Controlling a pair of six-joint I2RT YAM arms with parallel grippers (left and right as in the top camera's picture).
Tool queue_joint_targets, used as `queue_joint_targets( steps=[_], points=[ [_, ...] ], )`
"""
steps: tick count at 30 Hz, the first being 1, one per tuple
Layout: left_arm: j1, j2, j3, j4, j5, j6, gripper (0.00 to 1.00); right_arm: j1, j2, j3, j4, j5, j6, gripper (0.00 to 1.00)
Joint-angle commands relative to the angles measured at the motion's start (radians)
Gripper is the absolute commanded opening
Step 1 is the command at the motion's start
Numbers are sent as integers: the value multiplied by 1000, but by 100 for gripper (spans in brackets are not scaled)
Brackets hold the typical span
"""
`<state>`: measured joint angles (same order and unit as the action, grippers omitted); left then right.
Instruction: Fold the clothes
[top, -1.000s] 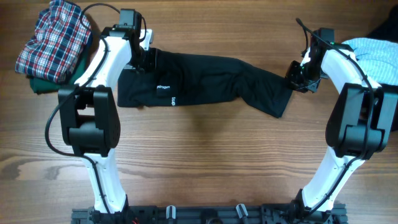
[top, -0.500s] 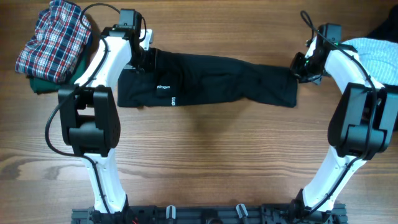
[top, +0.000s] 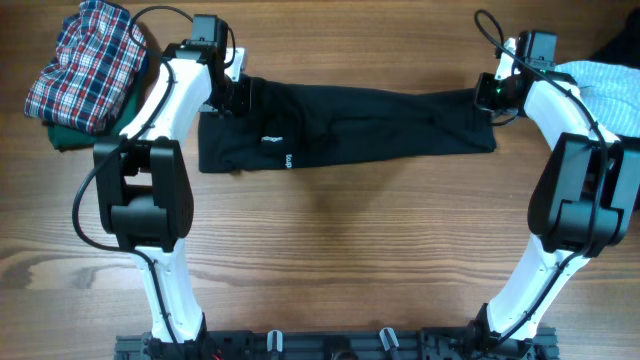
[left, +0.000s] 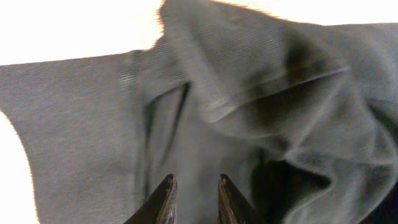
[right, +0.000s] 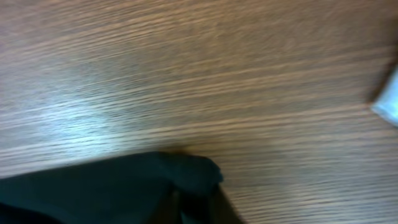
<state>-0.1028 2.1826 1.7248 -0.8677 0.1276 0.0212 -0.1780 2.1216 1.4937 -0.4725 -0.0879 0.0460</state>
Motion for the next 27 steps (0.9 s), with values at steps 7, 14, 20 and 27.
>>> queue_joint_targets(
  steps=[7, 14, 20, 27],
  points=[
    [1, 13, -6, -1, 1, 2, 23, -5, -6, 16, -24, 88, -34, 99],
    [1, 13, -6, 0, 1, 1, 23, -5, -98, 71, -114, -32, -20, 99],
    [1, 13, -6, 5, 11, -6, 28, 32, -151, 79, -193, -298, -17, 100],
    [1, 13, -6, 37, 133, -6, 72, 142, -149, 78, -245, -174, 14, 99]
  ],
)
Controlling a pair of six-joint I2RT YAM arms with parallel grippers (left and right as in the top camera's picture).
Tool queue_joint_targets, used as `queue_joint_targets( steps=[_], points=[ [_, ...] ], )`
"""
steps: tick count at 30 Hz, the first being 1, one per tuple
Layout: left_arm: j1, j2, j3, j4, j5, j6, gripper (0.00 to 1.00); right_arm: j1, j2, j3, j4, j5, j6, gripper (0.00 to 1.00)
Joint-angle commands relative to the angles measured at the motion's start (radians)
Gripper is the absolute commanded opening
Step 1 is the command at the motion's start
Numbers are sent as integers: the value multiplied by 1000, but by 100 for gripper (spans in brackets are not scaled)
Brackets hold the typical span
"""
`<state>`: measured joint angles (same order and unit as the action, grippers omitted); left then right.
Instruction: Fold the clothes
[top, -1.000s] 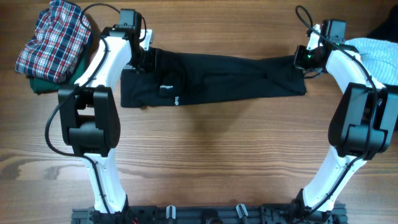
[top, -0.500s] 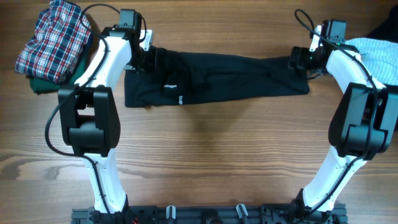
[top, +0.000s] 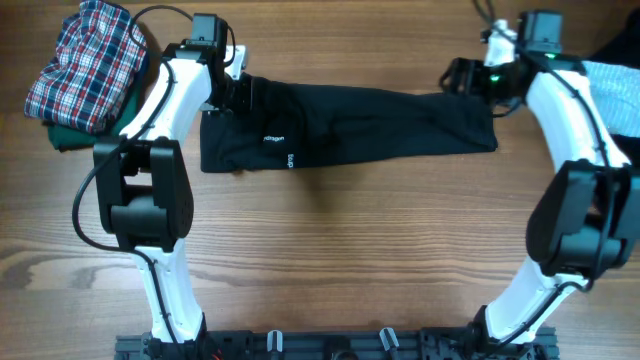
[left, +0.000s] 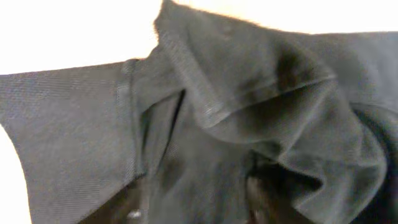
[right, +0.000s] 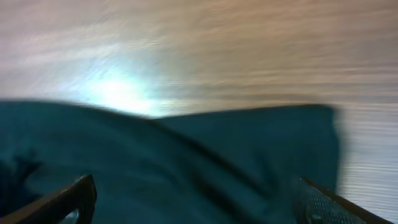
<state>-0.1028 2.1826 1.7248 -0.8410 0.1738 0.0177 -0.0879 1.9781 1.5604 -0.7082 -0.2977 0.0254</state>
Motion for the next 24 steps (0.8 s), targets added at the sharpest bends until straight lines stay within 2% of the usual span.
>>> queue_joint_targets(
  steps=[1, 2, 9, 11, 15, 21, 24],
  points=[
    [1, 13, -6, 11, 106, -2, 74, 61, -5, 11, -11, 62, 58, 99],
    [1, 13, -6, 12, 129, 1, 77, 75, -5, 8, -13, 93, 83, 98],
    [0, 13, -6, 11, 159, 6, 75, 108, -5, 7, -49, 103, 161, 78],
    [0, 13, -6, 6, 160, 11, 75, 122, -5, 2, -61, 104, 159, 77],
    [0, 13, -6, -15, 240, 108, 74, 127, -5, 2, -78, 104, 160, 77],
    [0, 13, -6, -39, 369, 195, 81, 113, -5, 2, -95, 101, 194, 76],
    [-4, 13, -6, -43, 450, 248, 83, 89, -5, 2, -122, 78, 235, 81]
  ],
)
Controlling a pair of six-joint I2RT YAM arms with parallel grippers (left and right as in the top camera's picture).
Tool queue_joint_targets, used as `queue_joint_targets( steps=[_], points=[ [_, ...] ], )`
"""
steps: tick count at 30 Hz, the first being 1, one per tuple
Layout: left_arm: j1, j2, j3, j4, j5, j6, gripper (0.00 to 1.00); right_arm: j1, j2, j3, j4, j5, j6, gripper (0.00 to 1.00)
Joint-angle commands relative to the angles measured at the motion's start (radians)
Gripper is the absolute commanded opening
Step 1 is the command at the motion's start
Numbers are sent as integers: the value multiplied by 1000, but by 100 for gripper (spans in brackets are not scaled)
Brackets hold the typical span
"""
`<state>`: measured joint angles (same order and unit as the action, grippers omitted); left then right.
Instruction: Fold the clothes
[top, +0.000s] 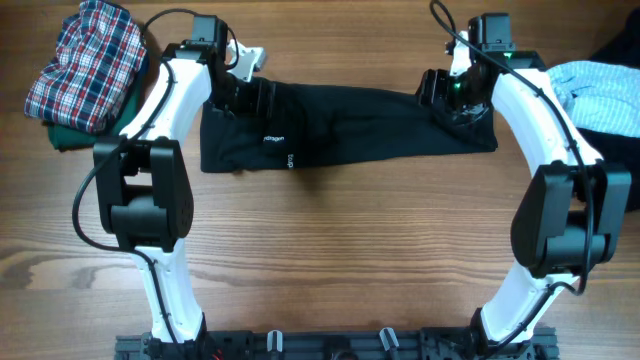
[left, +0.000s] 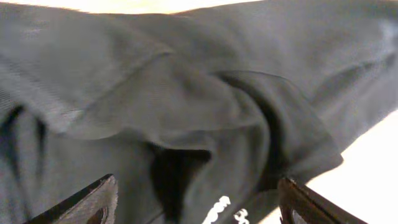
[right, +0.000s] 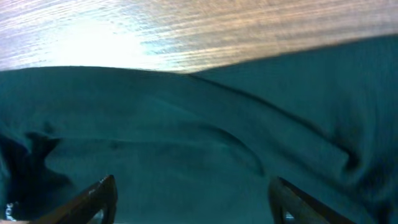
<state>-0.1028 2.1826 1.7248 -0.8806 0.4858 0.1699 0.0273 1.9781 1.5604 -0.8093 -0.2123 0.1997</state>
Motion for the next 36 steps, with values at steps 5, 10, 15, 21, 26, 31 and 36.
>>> queue_joint_targets(
  steps=[5, 10, 15, 21, 26, 31, 36],
  points=[
    [-27, 13, -6, 2, 126, 115, 93, -93, -5, 2, -90, -70, 65, 90],
    [-59, 13, -6, 17, 45, 115, 99, -173, -5, 2, -148, -72, 63, 97],
    [-85, 13, -6, 28, -19, 115, 100, -253, -5, -1, -144, -163, 36, 97],
    [-93, 13, -6, 32, -122, 114, 100, -283, 4, -40, -110, -124, 35, 90],
    [-93, 13, -6, 35, -169, 115, 100, -302, 39, -76, -32, -133, -20, 86],
    [-93, 13, -6, 35, -174, 115, 100, -307, 78, -90, 28, -128, -68, 87],
    [-93, 13, -6, 34, -174, 115, 100, -323, 116, -90, 71, -125, -97, 87]
  ],
)
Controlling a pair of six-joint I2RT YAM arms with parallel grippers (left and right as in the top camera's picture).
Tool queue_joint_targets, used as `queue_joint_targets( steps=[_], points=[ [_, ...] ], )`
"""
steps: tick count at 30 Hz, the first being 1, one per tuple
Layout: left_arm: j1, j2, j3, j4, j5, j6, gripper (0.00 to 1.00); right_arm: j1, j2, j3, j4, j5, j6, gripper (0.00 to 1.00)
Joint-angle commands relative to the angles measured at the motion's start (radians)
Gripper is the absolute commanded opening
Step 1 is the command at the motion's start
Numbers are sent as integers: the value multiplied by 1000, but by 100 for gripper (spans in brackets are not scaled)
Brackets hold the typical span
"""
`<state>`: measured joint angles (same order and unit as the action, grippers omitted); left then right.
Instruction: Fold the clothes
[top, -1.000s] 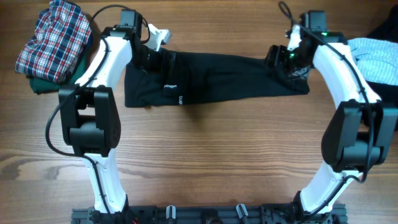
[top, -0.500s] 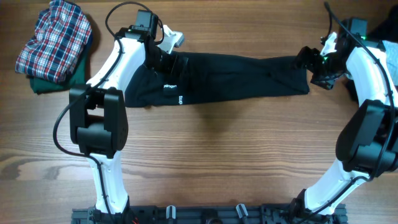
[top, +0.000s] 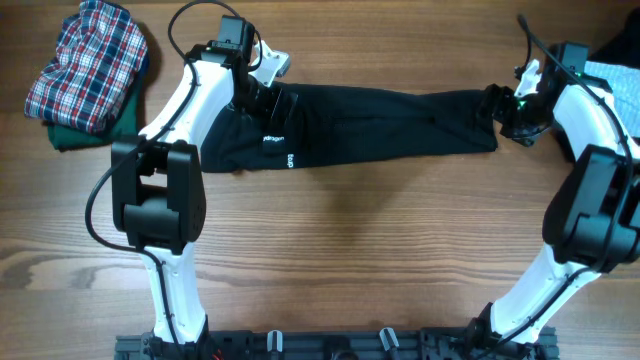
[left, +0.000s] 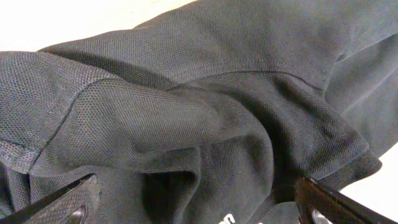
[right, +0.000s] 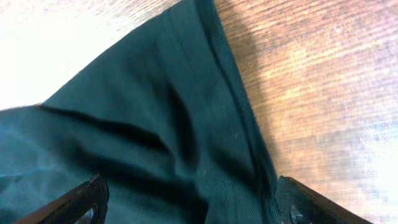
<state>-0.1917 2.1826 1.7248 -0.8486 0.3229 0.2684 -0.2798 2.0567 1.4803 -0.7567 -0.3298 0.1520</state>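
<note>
A black garment (top: 370, 125) lies stretched in a long band across the far half of the table, with small white lettering (top: 280, 150) near its left end. My left gripper (top: 272, 97) is open above the bunched folds of that left end; in the left wrist view the left gripper (left: 199, 211) has fingers (left: 71, 205) set wide apart over the rumpled knit cloth (left: 186, 112). My right gripper (top: 497, 108) is open at the garment's right end. In the right wrist view the right gripper (right: 193, 208) straddles the hem edge (right: 230, 93) of that end.
A folded plaid shirt (top: 85, 60) sits on a green garment (top: 62, 135) at the far left corner. A light blue cloth (top: 612, 75) lies at the far right, behind the right arm. The wooden table (top: 350, 250) shows bare in front of the black garment.
My right gripper has moved from over the garment's right part out to its right end. My left gripper has shifted a little right over the left end's folds. Both stay open.
At first both grippers were shut or nearly shut on the garment's two ends, with the cloth stretched between them. Then both were opening, the right one further left. Later both hung wide open above the cloth. Now each is open over its own end.
</note>
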Motion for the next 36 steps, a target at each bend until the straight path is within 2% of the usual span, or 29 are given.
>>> queue_joint_targets(
  steps=[1, 8, 12, 18, 24, 27, 29, 31, 34, 36],
  points=[
    [-4, 13, -6, 2, -11, 16, 100, -16, 47, -10, 23, -8, -57, 86],
    [-4, 13, -6, -10, -11, 16, 100, -39, 101, -10, 50, -14, -70, 86],
    [-4, 13, -6, -12, -11, 16, 100, -41, 131, -10, 54, -93, -74, 86],
    [-4, 13, -6, -12, -11, 16, 100, -31, 185, -10, 52, -305, -98, 76],
    [-4, 13, -6, -12, -11, 16, 100, -5, 196, -10, 32, -337, -97, 67],
    [-4, 13, -6, -12, -11, 16, 100, -3, 196, -10, 25, -337, -97, 51],
    [-4, 13, -6, -13, -11, 16, 100, -3, 196, -10, 27, -337, -96, 30],
    [-4, 13, -6, -13, -11, 16, 100, -6, 196, -10, 31, -336, -96, 14],
    [-4, 13, -6, -13, -11, 16, 100, -10, 195, -9, 35, -336, -97, 5],
    [-4, 13, -6, -13, -11, 16, 100, -14, 195, -6, 37, -337, -96, 4]
  ],
)
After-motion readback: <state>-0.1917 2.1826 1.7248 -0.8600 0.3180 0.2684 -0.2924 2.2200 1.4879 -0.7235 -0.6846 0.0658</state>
